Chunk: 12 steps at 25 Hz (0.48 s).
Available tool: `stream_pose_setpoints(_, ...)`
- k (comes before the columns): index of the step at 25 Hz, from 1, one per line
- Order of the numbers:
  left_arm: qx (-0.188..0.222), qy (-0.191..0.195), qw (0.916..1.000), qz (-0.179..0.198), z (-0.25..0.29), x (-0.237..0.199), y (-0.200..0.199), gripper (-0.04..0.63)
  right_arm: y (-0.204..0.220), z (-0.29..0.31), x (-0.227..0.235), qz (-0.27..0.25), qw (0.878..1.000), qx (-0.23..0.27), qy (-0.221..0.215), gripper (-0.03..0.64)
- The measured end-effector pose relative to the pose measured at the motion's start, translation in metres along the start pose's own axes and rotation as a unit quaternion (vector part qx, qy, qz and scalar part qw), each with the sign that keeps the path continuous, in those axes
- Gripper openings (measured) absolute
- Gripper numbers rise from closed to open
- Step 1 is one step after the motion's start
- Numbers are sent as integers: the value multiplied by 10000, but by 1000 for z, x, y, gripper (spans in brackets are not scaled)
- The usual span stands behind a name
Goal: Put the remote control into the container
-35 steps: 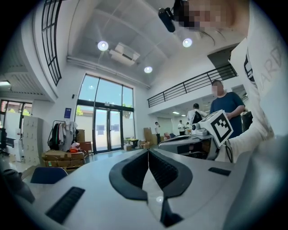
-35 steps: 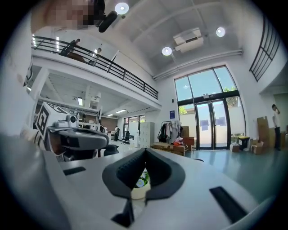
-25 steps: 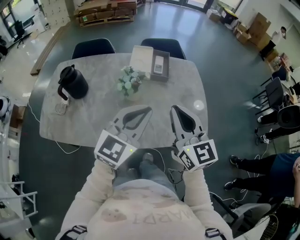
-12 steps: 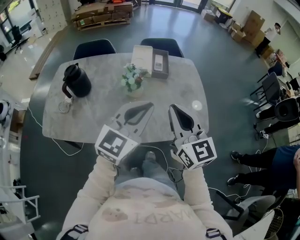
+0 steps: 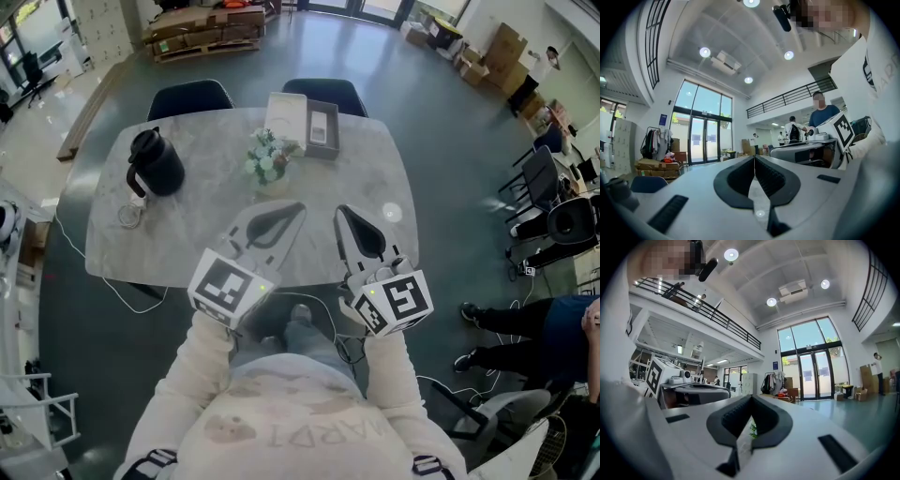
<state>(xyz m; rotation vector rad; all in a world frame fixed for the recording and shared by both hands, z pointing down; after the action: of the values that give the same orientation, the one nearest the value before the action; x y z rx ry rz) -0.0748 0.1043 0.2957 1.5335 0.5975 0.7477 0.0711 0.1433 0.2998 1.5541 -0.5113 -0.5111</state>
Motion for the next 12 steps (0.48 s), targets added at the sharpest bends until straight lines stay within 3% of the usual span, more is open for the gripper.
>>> stream_pose_setpoints(12, 69, -36, 10000, -24, 0, -10, -4, 12, -1, 10, -3, 10, 10000, -67, -69, 17)
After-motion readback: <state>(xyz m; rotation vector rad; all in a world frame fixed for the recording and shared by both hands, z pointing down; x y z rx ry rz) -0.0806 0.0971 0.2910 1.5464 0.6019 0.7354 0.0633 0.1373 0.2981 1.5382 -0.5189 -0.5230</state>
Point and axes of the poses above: the fingertips, and each gripper's own axes: z forward along the fingers, x to its right, y out of its underside, the point moved 7 cm from there along -z, backward along the fingers, and after that the axes turned 13 degrees about -y, right-handed, at the moved point
